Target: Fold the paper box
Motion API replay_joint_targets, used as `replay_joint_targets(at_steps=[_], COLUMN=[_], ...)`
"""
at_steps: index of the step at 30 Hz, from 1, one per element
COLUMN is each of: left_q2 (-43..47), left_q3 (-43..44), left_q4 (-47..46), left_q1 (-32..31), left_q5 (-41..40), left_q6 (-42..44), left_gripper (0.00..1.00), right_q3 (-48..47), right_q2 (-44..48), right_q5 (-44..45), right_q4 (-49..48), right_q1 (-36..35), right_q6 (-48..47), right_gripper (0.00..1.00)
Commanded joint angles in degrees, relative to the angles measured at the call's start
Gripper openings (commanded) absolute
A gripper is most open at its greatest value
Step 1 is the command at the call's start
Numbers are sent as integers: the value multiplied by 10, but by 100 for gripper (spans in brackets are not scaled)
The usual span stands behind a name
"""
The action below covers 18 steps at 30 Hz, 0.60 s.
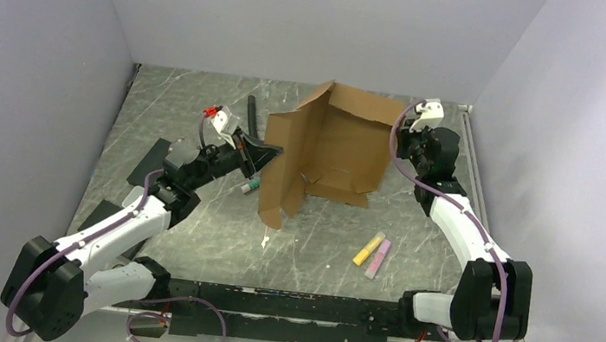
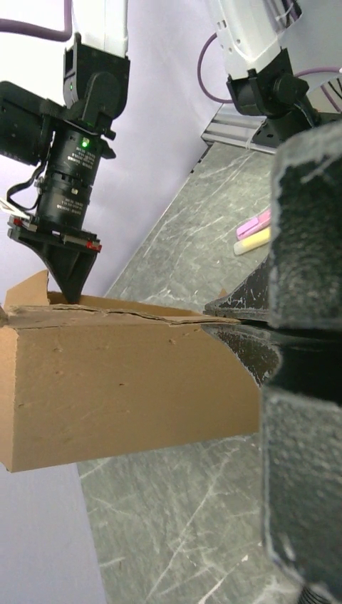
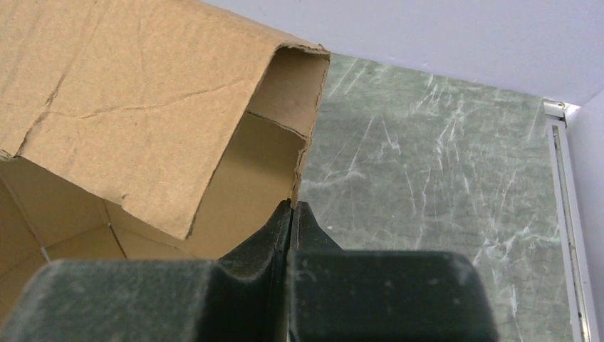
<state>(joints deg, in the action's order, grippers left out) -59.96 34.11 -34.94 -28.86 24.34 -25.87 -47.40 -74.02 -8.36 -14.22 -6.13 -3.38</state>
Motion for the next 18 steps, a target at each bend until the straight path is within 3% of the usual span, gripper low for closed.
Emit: replay_joint_targets(at_steps=[1,6,12,18], left_q2=[-5,-2,-7,-16], left_q3=[43,42,30,40], left_q4=[-42,-82,-151,-149], left_q1=[-1,-1,-1,-1], left_q5=[39,60,66,68], left_q6=[-12,-24,-52,-79], left_gripper=[0,0,0,0], right_q3=[12,1,-17,-10], right_q2=[18,15,14,16], right_q5=[22,130,187,171], right_q4=[-41,-55,-52,-52], right_q1=[-11,-16,-16,-16], right_q6=[-4,-15,-26,-23], right_gripper=[0,0,0,0])
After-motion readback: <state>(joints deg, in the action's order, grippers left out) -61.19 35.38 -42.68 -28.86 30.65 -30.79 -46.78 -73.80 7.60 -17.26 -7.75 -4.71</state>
